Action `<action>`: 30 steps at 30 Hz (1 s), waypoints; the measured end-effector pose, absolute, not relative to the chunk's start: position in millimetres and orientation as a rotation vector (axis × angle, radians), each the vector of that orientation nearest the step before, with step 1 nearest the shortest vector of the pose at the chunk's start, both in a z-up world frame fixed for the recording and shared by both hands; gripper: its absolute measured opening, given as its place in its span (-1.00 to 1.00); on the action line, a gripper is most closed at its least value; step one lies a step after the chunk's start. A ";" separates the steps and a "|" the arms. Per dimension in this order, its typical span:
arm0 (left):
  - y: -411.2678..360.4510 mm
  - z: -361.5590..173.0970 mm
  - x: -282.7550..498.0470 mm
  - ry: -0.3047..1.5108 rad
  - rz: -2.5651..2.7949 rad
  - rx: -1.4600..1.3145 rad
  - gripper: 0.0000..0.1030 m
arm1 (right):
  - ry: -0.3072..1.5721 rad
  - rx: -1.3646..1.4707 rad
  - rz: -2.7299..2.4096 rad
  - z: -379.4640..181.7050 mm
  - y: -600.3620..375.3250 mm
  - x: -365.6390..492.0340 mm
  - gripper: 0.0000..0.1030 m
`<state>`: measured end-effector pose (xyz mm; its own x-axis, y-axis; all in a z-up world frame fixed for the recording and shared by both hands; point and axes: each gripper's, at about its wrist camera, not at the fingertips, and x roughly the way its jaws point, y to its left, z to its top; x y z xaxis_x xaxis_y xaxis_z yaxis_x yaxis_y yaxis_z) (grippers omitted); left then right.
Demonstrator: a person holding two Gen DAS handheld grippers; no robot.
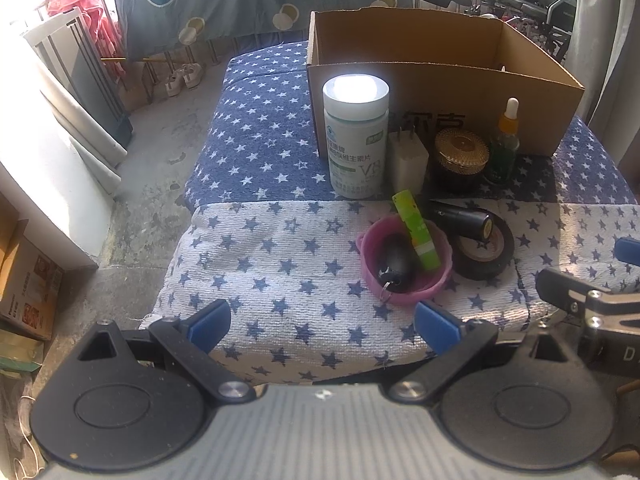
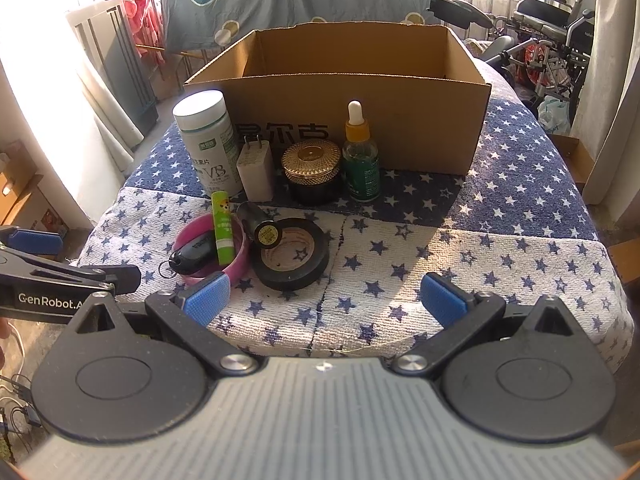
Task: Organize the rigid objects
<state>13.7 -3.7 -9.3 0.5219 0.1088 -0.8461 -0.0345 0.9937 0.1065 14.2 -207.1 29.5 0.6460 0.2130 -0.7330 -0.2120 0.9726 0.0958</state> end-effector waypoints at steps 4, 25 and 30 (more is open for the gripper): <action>-6.1 -8.6 15.1 1.006 0.053 0.091 0.92 | 0.828 0.030 0.256 28.4 -214.3 18.4 0.98; -33.8 -11.0 56.6 0.995 -0.374 -0.013 -0.10 | 0.958 0.404 0.658 15.5 -233.0 108.3 0.02; -37.6 -19.9 75.0 1.049 -0.434 -0.073 -0.26 | 1.077 0.428 0.672 -4.4 -224.6 133.8 -0.58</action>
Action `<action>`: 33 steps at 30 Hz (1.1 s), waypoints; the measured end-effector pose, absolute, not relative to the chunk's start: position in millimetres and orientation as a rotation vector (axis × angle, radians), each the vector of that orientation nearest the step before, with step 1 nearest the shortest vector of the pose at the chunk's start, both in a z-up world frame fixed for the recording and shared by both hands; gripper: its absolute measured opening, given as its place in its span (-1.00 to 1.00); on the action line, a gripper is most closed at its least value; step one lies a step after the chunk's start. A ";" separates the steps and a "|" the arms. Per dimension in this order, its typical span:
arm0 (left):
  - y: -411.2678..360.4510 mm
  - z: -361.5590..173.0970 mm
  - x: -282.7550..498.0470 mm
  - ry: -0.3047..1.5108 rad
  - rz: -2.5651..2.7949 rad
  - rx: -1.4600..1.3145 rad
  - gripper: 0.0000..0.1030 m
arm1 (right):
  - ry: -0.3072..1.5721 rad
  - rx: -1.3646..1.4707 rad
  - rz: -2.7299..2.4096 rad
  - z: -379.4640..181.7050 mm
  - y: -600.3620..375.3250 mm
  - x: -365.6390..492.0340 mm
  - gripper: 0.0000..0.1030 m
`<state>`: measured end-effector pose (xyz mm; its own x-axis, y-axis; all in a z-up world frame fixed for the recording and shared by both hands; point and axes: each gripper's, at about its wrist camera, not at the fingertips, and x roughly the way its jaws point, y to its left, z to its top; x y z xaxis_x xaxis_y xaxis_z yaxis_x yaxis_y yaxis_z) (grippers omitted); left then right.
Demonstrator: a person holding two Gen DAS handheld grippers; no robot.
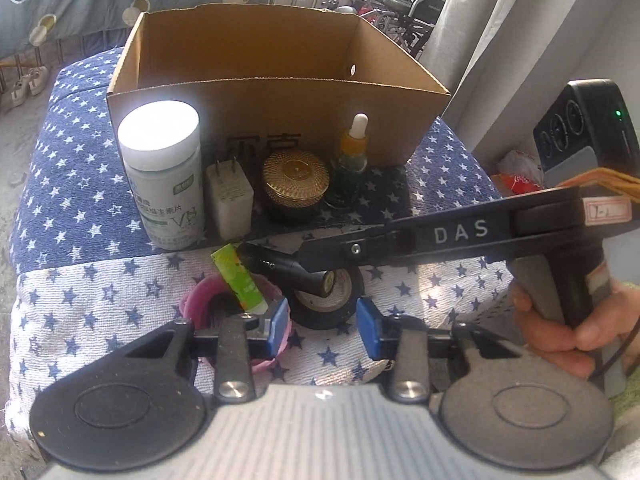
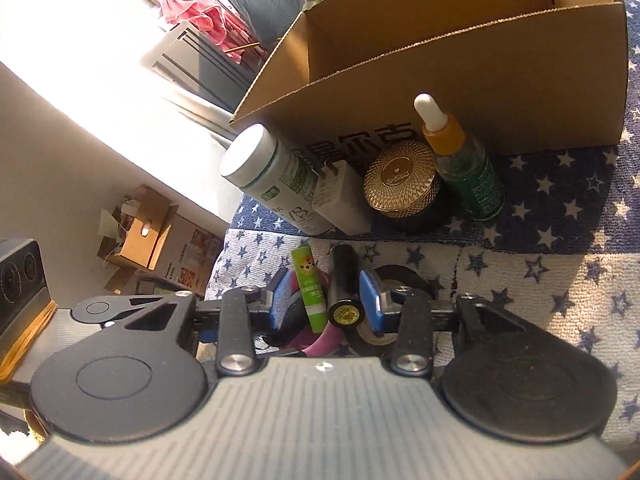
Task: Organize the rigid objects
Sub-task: 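Grasp the black cylinder beside the tape roll with the right gripper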
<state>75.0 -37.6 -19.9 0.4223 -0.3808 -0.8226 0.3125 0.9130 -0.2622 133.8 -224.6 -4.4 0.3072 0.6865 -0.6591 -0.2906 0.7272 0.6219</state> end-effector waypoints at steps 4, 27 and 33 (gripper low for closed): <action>-41.0 -25.7 83.4 1.085 -0.471 -0.100 -0.25 | 1.146 0.479 0.703 -15.5 -225.9 139.7 -0.79; -53.4 -38.0 99.5 1.172 -0.331 -0.048 -0.53 | 1.266 0.706 0.678 -58.4 -232.8 158.2 -0.62; -63.7 -28.1 88.4 1.119 -0.333 0.026 -0.91 | 1.229 0.671 0.665 -49.2 -236.4 146.0 -0.74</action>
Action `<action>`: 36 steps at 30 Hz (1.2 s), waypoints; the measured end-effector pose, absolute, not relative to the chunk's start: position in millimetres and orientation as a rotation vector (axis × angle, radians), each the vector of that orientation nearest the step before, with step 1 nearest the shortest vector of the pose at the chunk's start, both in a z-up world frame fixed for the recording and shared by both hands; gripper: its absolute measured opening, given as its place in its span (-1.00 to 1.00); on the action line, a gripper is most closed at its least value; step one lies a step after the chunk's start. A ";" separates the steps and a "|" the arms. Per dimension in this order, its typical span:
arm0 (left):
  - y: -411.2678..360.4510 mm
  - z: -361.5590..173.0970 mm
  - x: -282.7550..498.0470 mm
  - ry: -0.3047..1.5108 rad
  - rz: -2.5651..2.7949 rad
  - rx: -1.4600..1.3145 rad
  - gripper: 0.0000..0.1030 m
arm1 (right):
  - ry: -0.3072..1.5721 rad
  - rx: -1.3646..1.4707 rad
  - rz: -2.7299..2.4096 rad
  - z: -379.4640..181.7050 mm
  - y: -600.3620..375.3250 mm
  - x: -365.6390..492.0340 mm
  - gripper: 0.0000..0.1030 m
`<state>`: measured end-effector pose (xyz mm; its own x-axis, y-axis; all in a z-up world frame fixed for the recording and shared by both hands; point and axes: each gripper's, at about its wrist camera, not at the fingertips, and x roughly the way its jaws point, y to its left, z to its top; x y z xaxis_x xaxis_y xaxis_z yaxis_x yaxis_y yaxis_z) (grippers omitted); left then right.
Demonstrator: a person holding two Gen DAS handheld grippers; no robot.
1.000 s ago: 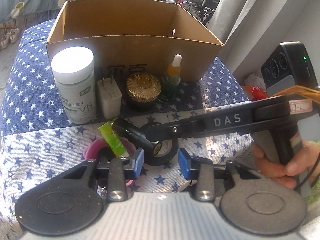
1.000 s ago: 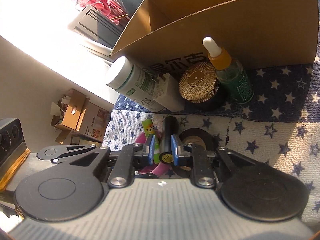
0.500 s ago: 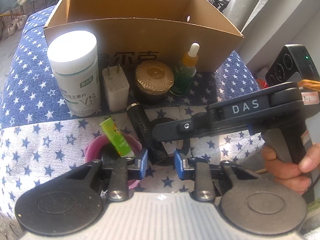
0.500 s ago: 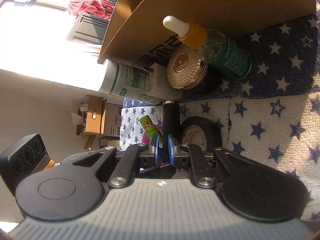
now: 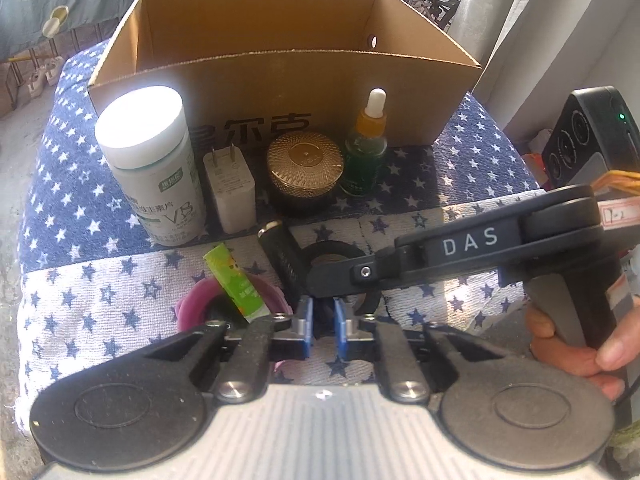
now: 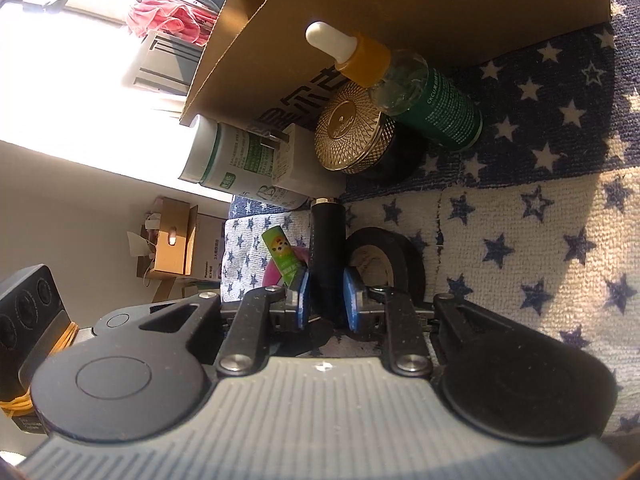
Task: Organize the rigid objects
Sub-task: 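Grasp the black cylinder beside the tape roll with the right gripper, then carry the black cylinder into the cardboard box and open the right gripper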
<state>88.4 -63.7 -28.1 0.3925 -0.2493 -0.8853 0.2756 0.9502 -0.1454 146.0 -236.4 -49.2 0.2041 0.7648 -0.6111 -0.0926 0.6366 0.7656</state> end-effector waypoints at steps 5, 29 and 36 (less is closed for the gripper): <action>-65.9 -28.7 83.5 1.150 -0.390 -0.039 -0.93 | 1.212 0.693 0.696 -36.4 -235.2 136.5 -1.00; -47.8 -30.5 98.8 1.147 -0.384 -0.163 -0.14 | 1.157 0.451 0.677 -28.0 -216.6 177.2 -0.44; -46.7 -35.3 105.2 1.168 -0.381 -0.176 -0.11 | 1.257 0.472 0.733 -30.0 -225.5 172.2 -0.46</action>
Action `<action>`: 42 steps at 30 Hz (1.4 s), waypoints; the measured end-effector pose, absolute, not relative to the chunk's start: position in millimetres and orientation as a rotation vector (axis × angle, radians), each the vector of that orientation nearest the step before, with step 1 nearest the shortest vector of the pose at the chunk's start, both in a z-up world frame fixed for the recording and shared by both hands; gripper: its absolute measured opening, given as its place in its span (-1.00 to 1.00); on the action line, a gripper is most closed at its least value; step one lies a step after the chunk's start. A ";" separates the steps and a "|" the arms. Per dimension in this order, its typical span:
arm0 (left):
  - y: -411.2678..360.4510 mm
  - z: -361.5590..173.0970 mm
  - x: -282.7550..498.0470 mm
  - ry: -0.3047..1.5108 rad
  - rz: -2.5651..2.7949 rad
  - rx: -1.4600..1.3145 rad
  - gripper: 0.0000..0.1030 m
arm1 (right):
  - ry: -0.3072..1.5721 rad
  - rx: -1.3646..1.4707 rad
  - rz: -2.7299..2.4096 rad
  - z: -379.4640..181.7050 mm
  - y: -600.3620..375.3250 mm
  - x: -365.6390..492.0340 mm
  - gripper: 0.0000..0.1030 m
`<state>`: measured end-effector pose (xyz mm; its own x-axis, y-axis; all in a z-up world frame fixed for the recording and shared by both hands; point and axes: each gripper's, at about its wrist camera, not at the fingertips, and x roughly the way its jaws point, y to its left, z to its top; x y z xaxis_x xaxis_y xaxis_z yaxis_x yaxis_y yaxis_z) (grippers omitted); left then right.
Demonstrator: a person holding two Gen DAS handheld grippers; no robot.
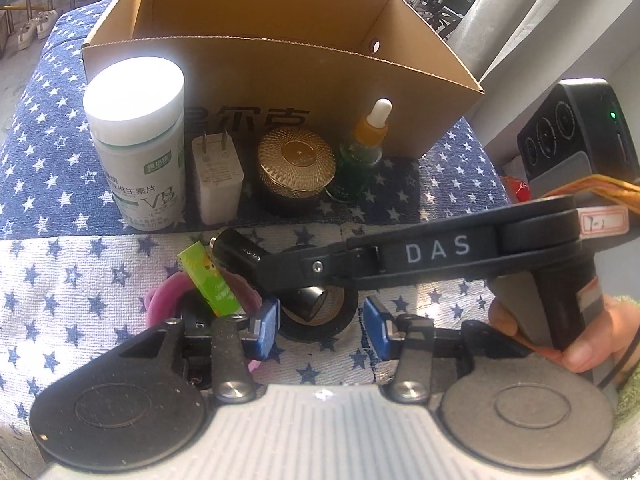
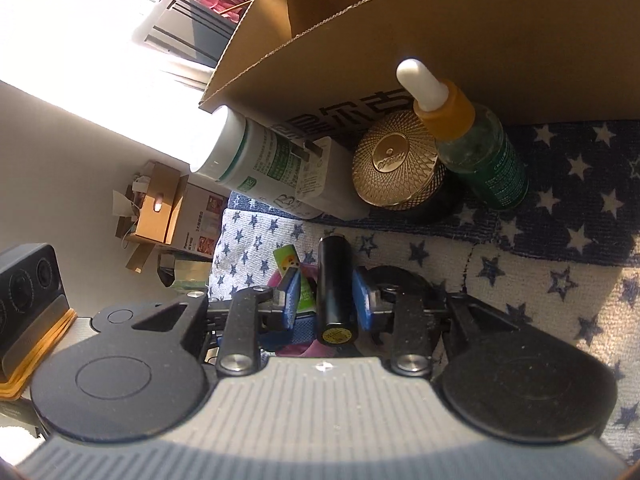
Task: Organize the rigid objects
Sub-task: 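Carry the black cylinder into the cardboard box and open the right gripper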
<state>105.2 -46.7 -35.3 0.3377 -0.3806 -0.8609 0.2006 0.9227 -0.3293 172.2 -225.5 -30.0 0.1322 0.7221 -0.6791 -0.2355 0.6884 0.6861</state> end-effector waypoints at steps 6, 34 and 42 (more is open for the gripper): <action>-53.3 -47.0 108.9 1.222 -0.355 -0.162 -0.37 | 1.289 0.492 0.734 -38.4 -225.5 159.8 -0.59; -33.3 47.1 80.1 0.966 -0.418 -0.176 -0.34 | 1.017 0.696 0.765 55.5 -252.1 119.0 -0.60; -9.5 92.1 168.3 0.916 -0.307 -0.171 -0.21 | 0.966 0.695 0.749 106.2 -215.5 211.4 -0.60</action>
